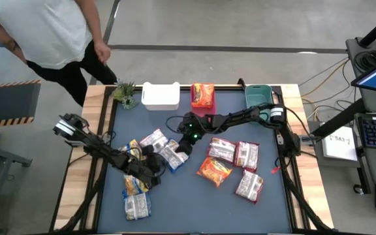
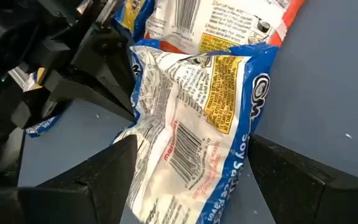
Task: Sort Maruchan noodles
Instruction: Put the top right blue noodle pack into the green bin
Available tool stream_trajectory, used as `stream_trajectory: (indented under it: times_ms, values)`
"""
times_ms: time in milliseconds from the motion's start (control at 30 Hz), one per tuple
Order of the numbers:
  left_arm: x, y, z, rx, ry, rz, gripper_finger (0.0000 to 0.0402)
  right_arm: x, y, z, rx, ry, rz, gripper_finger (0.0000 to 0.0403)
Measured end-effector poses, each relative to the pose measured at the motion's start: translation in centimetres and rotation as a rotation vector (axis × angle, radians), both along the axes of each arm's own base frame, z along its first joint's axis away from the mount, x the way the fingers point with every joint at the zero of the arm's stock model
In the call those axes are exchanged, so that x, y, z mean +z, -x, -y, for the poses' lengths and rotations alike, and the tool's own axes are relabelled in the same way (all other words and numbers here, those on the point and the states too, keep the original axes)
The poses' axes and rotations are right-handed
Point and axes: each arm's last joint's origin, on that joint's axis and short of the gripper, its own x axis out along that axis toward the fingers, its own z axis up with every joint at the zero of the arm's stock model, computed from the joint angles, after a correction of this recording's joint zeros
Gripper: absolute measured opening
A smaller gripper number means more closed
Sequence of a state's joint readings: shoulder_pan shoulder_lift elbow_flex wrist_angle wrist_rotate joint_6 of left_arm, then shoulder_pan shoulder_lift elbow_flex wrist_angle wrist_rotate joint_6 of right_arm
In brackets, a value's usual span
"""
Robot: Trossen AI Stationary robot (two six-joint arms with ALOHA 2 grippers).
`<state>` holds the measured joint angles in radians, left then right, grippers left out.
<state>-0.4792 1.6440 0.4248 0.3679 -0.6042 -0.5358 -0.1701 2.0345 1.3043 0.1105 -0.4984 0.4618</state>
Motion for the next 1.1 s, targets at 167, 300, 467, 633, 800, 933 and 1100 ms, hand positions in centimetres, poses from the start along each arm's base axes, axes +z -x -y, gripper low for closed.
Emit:
stream_trajectory:
  times_ms: [167, 300, 467, 633, 800, 933, 1100]
  values:
    - [0.1, 0.0, 0.0, -0.002, 0.002, -0.002, 0.0, -1.7, -0.5, -0.5, 0.021, -0.003, 0.011, 0.0284]
    - [0.1, 0.0, 0.0, -0.002, 0.005, -0.003, 0.0, -2.2, -1.2, -1.0, 0.091, -0.037, 0.1, 0.0274]
    - [0.1, 0.0, -0.1, -0.003, 0.006, -0.004, 0.0, -2.5, -1.4, -1.1, 0.123, -0.059, 0.135, 0.0254]
    - [0.1, 0.0, -0.1, -0.002, 0.007, -0.005, 0.0, -2.5, -1.5, -1.3, 0.135, -0.054, 0.142, 0.0225]
    - [0.1, 0.0, -0.1, -0.002, 0.006, -0.005, 0.0, -2.5, -1.6, -1.5, 0.142, -0.055, 0.156, 0.0176]
    - [0.1, 0.0, -0.1, -0.002, 0.006, -0.005, 0.0, -2.5, -1.6, -1.5, 0.151, -0.058, 0.16, 0.0126]
    - [0.1, 0.0, -0.1, -0.003, 0.006, -0.005, 0.0, -2.2, -1.5, -1.6, 0.169, -0.059, 0.168, 0.0084]
